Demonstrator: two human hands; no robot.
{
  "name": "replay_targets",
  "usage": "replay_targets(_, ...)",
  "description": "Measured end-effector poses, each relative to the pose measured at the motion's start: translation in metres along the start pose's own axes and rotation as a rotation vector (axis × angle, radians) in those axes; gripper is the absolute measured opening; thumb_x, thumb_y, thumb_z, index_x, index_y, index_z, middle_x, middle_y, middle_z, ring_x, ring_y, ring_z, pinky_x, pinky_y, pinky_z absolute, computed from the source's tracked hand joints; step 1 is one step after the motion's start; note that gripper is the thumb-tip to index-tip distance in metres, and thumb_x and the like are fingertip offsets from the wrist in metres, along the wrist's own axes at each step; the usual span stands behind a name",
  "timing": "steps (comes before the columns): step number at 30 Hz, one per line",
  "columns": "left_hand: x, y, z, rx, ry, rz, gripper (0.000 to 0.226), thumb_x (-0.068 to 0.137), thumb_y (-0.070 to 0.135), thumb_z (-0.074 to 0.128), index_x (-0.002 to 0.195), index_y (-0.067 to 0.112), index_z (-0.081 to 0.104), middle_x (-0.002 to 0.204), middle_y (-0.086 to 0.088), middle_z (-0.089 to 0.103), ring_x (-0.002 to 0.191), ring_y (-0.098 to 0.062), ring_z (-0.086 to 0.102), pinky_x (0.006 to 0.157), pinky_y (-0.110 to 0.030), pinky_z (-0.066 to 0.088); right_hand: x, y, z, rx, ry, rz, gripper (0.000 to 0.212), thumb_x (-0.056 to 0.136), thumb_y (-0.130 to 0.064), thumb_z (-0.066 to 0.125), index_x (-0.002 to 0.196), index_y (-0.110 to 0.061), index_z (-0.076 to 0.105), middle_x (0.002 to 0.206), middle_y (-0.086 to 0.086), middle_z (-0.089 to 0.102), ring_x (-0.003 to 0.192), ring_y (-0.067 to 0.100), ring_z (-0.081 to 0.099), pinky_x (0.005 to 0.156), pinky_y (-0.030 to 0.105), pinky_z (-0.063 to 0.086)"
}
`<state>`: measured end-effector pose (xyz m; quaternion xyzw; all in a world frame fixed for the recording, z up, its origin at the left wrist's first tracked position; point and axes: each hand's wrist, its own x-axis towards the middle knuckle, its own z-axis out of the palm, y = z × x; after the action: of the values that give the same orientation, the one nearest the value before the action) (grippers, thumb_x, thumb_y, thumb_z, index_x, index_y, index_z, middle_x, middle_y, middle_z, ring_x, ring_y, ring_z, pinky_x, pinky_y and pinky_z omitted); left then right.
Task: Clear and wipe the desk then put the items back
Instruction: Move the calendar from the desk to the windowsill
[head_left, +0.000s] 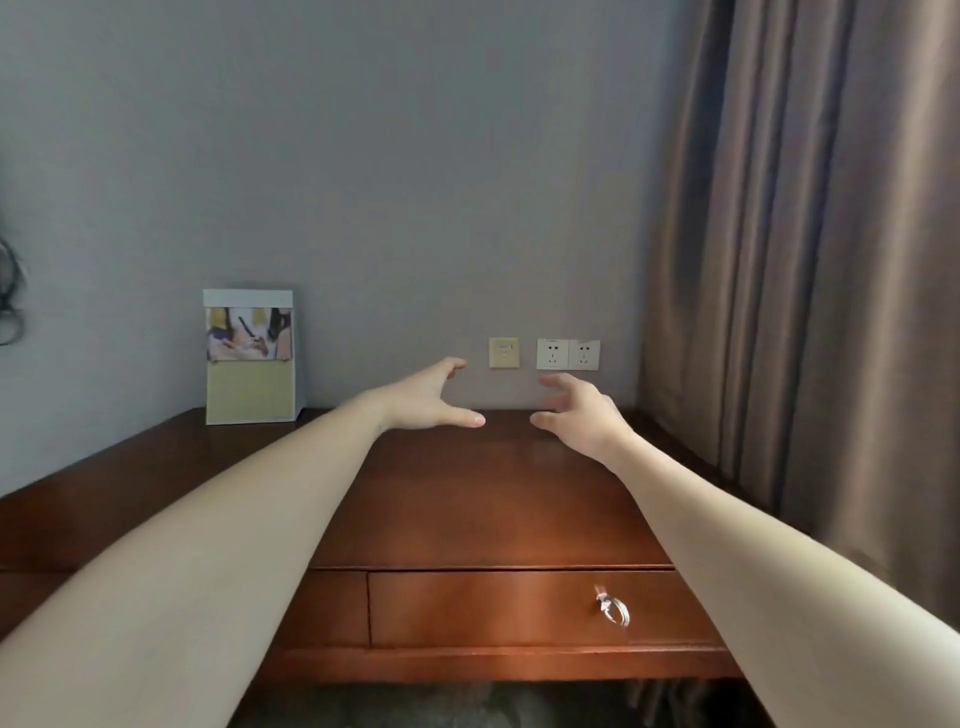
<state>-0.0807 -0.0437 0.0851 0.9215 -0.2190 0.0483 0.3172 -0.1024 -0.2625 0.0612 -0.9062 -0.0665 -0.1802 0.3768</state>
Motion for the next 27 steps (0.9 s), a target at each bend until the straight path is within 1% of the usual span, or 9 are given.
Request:
replay_targets(6,-0.029,-0.065,-0.017,0.035,0.03,-0.15,0.09,0.085,0.038,0.073,0.153,0.018,0.019,0.159,-0.004,0.023,0.145,-0.018,0.025,0.113,-0.027,0.022,0.018,-0.015,0.07,0.063,-0.129,-0.038,0.053,0.087,-0.022,0.067,0.137,-0.022,0.049,0.121,-0.001,0.066,0.109,0.018,0.059,0.079,0.021,0.041)
replay_targets(10,-0.049,-0.112,-0.024,0.052,0.031,-0.267,0.09,0.083,0.043,0.073,0.153,0.022,0.02,0.158,-0.003,0.026,0.143,-0.019,0.029,0.116,-0.036,0.027,0.024,-0.023,0.12,0.084,-0.228,-0.062,0.048,0.089,-0.023,0.065,0.134,-0.024,0.05,0.112,-0.006,0.065,0.096,0.013,0.057,0.066,0.017,0.041)
replay_targets(12,-0.059,-0.134,-0.026,0.039,0.041,-0.313,0.089,0.083,0.043,0.073,0.152,0.023,0.021,0.158,-0.003,0.027,0.143,-0.019,0.031,0.115,-0.037,0.029,0.026,-0.028,0.145,0.093,-0.276,-0.075,0.044,0.089,-0.023,0.064,0.132,-0.024,0.051,0.107,-0.007,0.065,0.097,0.013,0.057,0.072,0.021,0.042)
replay_targets(14,-0.068,-0.154,-0.027,0.018,0.055,-0.354,0.085,0.085,0.04,0.072,0.152,0.022,0.022,0.156,-0.004,0.03,0.141,-0.02,0.034,0.113,-0.034,0.031,0.029,-0.034,0.167,0.101,-0.318,-0.084,0.042,0.09,-0.022,0.062,0.13,-0.024,0.052,0.104,-0.008,0.065,0.097,0.013,0.057,0.079,0.023,0.042)
replay_targets(17,-0.077,-0.184,-0.027,-0.019,0.099,-0.414,0.078,0.087,0.038,0.069,0.15,0.021,0.027,0.151,-0.004,0.037,0.133,-0.021,0.043,0.104,-0.03,0.037,0.032,-0.039,0.202,0.14,-0.37,-0.08,0.037,0.092,-0.021,0.06,0.128,-0.024,0.054,0.103,-0.008,0.065,0.093,0.011,0.058,0.075,0.021,0.042)
replay_targets(18,-0.079,-0.195,-0.026,-0.035,0.121,-0.43,0.074,0.088,0.038,0.069,0.149,0.021,0.03,0.147,-0.003,0.041,0.13,-0.021,0.046,0.102,-0.029,0.039,0.033,-0.041,0.213,0.154,-0.382,-0.077,0.035,0.092,-0.02,0.059,0.127,-0.024,0.055,0.104,-0.007,0.066,0.092,0.01,0.058,0.073,0.02,0.042)
replay_targets(21,-0.083,-0.231,-0.023,-0.125,0.239,-0.47,0.057,0.09,0.037,0.065,0.14,0.024,0.042,0.134,0.002,0.052,0.117,-0.015,0.054,0.1,-0.03,0.042,0.035,-0.044,0.25,0.192,-0.412,-0.063,0.027,0.094,-0.019,0.058,0.121,-0.023,0.059,0.102,-0.006,0.066,0.093,0.01,0.059,0.078,0.02,0.04)
replay_targets(25,-0.085,-0.281,-0.02,-0.283,0.425,-0.532,0.037,0.093,0.033,0.062,0.127,0.029,0.052,0.117,0.006,0.061,0.108,-0.016,0.06,0.104,-0.04,0.046,0.045,-0.048,0.297,0.253,-0.446,-0.046,0.019,0.095,-0.019,0.058,0.112,-0.026,0.064,0.099,-0.005,0.067,0.087,0.005,0.06,0.063,0.01,0.038)
replay_targets(27,-0.082,-0.305,-0.02,-0.299,0.483,-0.564,0.032,0.093,0.031,0.062,0.124,0.031,0.054,0.112,0.009,0.063,0.107,-0.015,0.06,0.103,-0.04,0.046,0.056,-0.051,0.317,0.298,-0.431,-0.035,0.016,0.094,-0.019,0.058,0.106,-0.028,0.065,0.096,-0.005,0.068,0.083,0.006,0.062,0.061,0.01,0.041)
